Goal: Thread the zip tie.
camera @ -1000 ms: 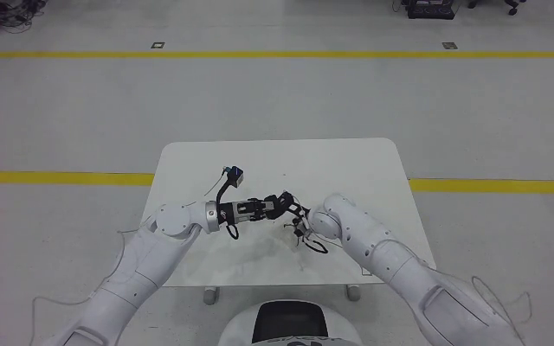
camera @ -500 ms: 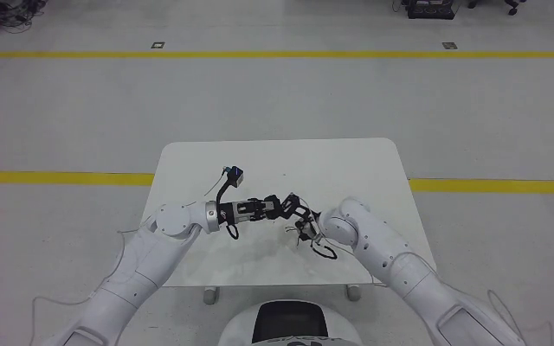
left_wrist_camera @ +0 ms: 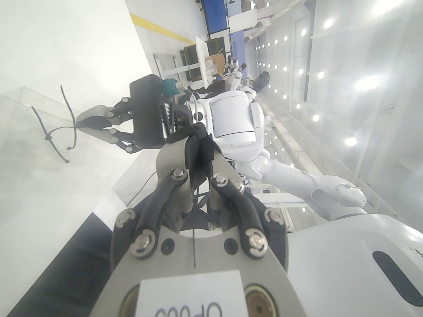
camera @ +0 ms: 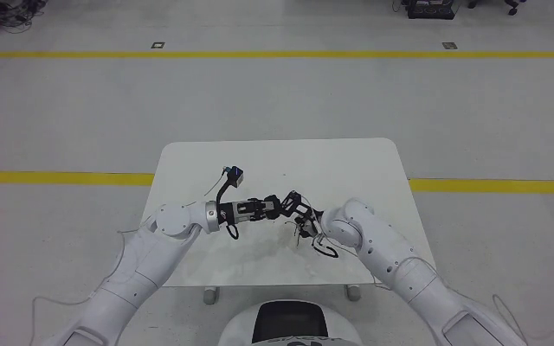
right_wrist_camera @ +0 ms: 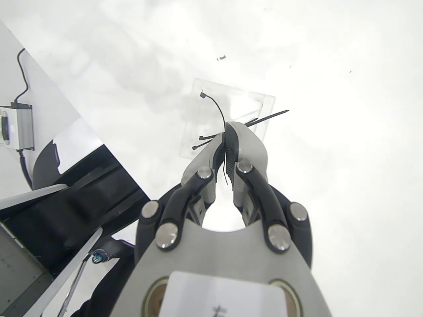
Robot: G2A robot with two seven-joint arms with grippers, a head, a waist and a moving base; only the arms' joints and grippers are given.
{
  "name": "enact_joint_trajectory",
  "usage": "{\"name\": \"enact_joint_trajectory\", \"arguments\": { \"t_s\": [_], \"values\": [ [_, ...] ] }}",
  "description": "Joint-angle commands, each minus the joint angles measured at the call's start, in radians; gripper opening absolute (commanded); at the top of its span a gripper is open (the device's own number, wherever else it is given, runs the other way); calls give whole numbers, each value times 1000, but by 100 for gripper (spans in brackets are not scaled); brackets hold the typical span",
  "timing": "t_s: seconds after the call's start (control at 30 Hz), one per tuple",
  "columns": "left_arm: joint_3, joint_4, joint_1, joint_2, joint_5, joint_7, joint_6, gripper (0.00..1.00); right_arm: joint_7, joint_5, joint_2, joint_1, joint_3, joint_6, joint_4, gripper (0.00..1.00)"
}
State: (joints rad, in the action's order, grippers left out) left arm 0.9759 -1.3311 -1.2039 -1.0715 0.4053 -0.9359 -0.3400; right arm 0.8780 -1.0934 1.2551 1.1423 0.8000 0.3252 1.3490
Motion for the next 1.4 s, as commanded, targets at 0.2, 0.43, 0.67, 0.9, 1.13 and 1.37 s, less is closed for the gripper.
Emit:
{"name": "enact_joint_trajectory", "arguments": {
  "t_s": [0.2, 0.43, 0.67, 0.9, 1.13, 1.37],
  "values": [
    [0, 0, 0, 0, 0, 0, 0, 0, 18, -88, -8, 35, -5, -52, 55, 0],
    [0, 0, 0, 0, 0, 0, 0, 0, 50, -106, 28, -14, -85, -119, -13, 0],
    [0, 0, 0, 0, 0, 0, 0, 0, 55, -112, 61, -50, -133, -187, -72, 0],
    [0, 0, 0, 0, 0, 0, 0, 0, 30, -102, 80, -67, -157, -167, -108, 0],
    [0, 0, 0, 0, 0, 0, 0, 0, 11, -96, 87, -71, -152, -157, -121, 0],
    [0, 0, 0, 0, 0, 0, 0, 0, -7, -109, 71, -43, -106, -152, -83, 0]
  ]
}}
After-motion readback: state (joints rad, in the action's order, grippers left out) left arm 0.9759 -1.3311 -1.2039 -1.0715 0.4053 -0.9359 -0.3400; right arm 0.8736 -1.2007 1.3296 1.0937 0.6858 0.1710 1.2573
